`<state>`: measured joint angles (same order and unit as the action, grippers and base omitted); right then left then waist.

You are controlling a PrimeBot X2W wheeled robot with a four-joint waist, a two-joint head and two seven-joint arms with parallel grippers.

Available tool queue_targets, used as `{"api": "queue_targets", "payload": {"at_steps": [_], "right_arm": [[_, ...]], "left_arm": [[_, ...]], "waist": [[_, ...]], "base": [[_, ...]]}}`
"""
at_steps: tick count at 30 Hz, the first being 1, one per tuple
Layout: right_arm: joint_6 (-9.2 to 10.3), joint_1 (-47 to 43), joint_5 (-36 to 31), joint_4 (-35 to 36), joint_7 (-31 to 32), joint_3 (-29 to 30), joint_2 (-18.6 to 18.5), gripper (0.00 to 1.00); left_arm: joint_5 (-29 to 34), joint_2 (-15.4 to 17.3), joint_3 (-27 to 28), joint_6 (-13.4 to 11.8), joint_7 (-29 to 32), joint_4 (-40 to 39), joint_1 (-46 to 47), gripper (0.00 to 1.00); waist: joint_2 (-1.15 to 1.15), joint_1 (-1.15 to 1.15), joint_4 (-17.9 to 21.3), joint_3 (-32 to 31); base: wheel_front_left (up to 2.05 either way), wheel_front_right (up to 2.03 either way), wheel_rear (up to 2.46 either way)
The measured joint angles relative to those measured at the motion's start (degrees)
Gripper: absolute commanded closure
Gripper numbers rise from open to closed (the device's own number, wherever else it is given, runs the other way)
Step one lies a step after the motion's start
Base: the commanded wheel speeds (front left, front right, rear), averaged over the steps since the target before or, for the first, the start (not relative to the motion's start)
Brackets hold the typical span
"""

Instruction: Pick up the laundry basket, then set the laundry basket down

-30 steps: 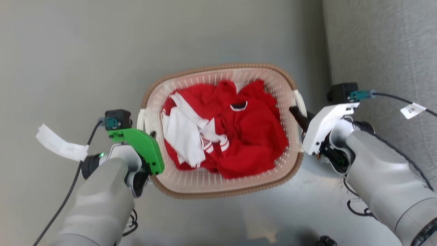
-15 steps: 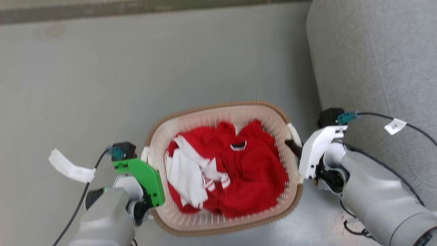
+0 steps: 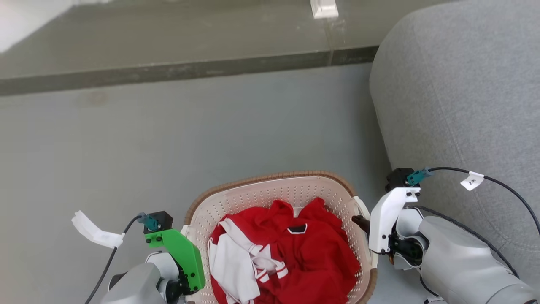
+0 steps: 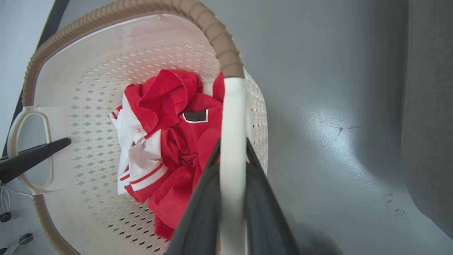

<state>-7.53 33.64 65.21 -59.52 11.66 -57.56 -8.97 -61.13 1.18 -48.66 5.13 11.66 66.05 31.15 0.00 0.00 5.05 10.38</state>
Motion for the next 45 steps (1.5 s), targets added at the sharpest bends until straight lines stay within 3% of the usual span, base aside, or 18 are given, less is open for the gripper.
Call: {"api": "queue_targets", "payload": {"at_steps": [45], "right_arm": [[0.01, 0.3, 1.9, -0.4, 2.5, -2.7, -0.4, 1.0]], "left_arm": [[-2.8, 0.2, -2.4, -0.1, 1.8, -0.4, 0.0, 1.0]], "waist": [[0.0, 0.0, 0.2, -1.7]], "base": [[0.0, 0.0, 0.0]]}}
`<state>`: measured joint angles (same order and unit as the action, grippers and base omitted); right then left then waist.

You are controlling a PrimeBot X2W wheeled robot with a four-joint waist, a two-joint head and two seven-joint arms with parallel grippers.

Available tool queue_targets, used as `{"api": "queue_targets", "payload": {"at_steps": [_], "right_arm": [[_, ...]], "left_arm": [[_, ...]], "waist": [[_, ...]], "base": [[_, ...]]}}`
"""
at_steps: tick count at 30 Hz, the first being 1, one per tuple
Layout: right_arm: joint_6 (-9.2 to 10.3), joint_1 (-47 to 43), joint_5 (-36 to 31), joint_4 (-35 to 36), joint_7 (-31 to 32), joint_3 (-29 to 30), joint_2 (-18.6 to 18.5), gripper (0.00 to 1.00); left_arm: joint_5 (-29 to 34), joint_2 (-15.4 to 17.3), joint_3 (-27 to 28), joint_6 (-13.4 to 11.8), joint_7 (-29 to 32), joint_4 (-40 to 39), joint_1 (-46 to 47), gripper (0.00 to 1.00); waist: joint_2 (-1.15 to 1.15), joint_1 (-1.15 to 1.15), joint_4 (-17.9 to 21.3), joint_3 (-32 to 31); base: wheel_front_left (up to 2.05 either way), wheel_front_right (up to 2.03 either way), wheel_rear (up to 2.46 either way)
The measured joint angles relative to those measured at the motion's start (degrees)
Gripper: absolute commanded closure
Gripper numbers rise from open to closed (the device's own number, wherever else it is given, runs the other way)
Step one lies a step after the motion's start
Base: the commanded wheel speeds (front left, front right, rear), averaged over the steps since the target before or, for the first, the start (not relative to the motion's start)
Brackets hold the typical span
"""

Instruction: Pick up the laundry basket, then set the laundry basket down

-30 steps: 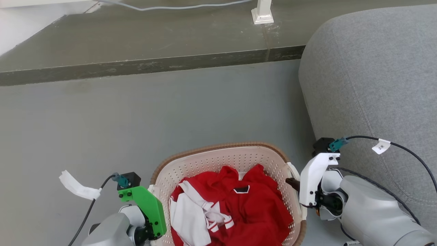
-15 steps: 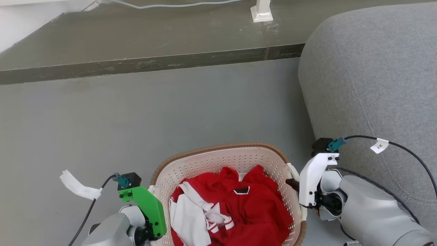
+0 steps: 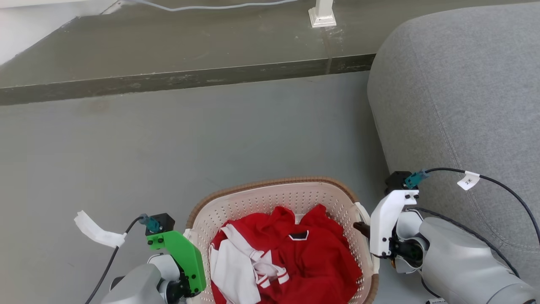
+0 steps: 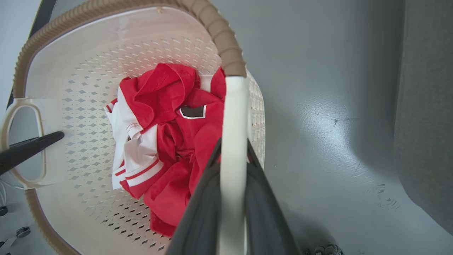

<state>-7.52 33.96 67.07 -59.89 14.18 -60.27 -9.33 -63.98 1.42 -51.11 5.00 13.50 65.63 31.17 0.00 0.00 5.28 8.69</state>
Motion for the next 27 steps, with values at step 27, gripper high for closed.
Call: {"api": "queue_targets", "payload": {"at_steps": [27], "right_arm": [[0.01, 5.3, 0.2, 3.9, -5.9, -0.3, -2.9, 1.0]], "left_arm": [[-1.0, 0.4, -1.2, -3.2, -5.2, -2.6, 6.5, 1.0]], "waist": [[0.0, 0.0, 0.9, 10.6]], "base": [[0.0, 0.0, 0.0]]}}
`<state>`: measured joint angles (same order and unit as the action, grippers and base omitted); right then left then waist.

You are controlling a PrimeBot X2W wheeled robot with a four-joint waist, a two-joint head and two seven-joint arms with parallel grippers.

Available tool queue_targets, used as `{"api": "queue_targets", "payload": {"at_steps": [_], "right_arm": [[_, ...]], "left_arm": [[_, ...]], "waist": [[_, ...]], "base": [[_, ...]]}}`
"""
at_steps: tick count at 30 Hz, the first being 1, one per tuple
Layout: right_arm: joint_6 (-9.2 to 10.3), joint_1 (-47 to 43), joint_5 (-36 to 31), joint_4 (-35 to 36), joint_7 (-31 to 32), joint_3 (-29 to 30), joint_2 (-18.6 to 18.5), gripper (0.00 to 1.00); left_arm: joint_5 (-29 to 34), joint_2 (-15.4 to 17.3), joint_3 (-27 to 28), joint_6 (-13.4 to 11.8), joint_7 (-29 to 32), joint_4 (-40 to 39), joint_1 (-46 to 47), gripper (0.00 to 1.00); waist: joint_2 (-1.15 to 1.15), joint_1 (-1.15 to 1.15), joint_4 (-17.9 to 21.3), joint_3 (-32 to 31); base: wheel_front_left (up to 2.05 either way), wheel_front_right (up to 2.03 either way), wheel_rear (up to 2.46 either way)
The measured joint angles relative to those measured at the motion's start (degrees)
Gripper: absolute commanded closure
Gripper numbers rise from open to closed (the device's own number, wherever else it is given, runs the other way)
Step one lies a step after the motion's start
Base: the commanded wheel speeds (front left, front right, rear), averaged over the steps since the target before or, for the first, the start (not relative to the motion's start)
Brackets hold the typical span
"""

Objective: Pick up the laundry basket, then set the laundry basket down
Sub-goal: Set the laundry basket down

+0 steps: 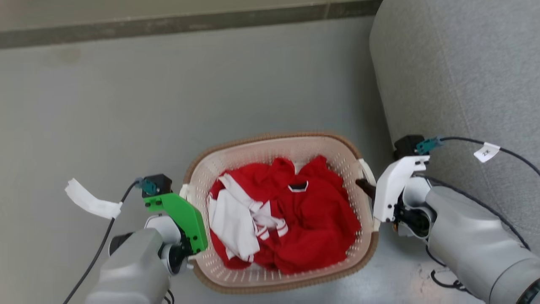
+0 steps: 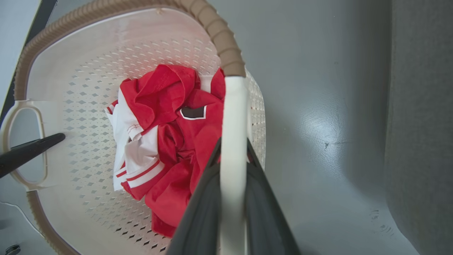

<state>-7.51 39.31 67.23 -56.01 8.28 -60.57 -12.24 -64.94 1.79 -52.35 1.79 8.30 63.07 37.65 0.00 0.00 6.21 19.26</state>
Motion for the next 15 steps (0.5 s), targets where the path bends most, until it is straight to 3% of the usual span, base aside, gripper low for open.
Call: {"api": "queue_targets", "payload": {"at_steps": [15], "right_arm": [[0.01, 3.9, -0.2, 2.5, -6.7, 0.2, -1.6, 1.0]], "left_arm": [[1.6, 0.0, -0.3, -1.9, -6.4, -1.1, 5.4, 1.0]], "waist": [[0.0, 0.0, 0.5, 9.4]], "base": [[0.0, 0.0, 0.0]]}}
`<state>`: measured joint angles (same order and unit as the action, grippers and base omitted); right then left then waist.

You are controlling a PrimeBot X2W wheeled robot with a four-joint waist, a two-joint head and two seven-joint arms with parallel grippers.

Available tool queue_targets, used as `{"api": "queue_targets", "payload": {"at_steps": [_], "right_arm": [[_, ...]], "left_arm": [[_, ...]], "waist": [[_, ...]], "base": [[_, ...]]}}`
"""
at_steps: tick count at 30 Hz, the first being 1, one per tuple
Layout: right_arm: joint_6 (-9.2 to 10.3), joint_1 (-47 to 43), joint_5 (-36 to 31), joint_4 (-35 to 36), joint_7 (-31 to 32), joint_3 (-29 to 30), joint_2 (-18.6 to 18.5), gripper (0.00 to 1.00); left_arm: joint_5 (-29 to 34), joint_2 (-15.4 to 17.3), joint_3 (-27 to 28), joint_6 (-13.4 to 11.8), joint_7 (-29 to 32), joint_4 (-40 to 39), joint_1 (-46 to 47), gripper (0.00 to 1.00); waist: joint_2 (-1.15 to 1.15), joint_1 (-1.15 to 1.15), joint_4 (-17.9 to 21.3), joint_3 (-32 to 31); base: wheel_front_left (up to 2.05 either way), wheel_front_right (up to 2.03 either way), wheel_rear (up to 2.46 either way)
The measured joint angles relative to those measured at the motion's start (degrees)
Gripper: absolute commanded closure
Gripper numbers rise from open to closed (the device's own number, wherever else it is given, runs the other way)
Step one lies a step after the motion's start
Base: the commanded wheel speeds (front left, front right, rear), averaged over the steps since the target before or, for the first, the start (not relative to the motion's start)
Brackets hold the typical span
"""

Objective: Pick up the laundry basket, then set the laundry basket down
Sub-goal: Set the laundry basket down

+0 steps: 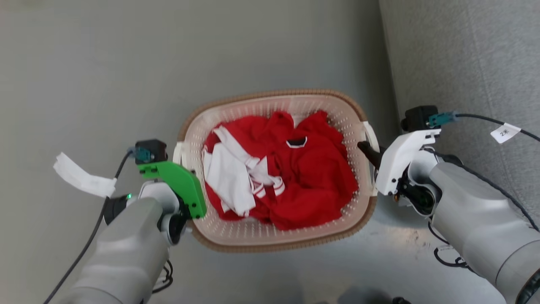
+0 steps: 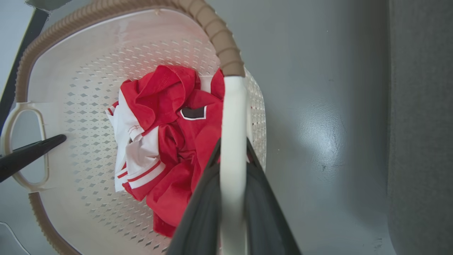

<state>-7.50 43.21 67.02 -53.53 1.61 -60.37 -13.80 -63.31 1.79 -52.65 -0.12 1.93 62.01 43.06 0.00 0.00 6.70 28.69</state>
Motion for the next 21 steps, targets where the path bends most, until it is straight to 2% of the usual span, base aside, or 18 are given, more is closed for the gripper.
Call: {"api": "queue_targets", "payload": {"at_steps": [21], "right_arm": [[0.0, 6.0, 0.2, 2.4, -6.7, 0.2, -1.7, 1.0]], "left_arm": [[0.5, 0.1, -0.8, -2.5, -5.3, -0.8, 8.3, 1.0]], "waist": [[0.0, -0.01, 0.4, 14.6]], "base": [[0.0, 0.0, 0.0]]}}
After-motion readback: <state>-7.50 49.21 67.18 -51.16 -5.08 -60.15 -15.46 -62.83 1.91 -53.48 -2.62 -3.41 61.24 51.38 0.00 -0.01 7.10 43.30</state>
